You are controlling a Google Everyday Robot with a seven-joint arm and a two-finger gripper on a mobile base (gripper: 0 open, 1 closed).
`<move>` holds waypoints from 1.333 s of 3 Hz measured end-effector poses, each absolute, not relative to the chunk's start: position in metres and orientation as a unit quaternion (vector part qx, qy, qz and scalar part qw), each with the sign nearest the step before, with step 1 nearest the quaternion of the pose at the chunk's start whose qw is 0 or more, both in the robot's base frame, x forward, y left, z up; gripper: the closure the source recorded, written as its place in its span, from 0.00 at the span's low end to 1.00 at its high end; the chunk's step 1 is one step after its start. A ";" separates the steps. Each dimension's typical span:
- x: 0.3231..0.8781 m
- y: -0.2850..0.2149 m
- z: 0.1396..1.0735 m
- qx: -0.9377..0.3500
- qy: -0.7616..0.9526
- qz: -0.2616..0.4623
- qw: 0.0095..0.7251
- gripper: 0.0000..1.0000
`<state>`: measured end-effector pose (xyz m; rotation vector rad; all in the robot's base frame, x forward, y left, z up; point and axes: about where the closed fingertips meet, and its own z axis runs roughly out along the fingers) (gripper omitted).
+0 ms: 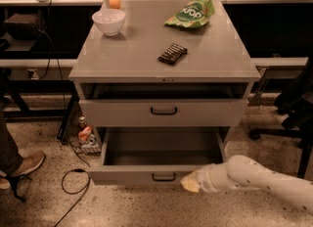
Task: Close middle drawer
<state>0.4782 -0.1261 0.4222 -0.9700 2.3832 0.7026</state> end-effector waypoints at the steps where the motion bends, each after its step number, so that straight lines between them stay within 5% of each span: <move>1: 0.520 -0.090 0.440 -0.381 0.839 0.259 0.288 1.00; 4: 0.561 -0.050 0.461 -0.413 0.804 0.266 0.336 1.00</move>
Offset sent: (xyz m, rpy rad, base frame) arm 0.1208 0.1030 0.0608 0.1355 -0.3480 0.1269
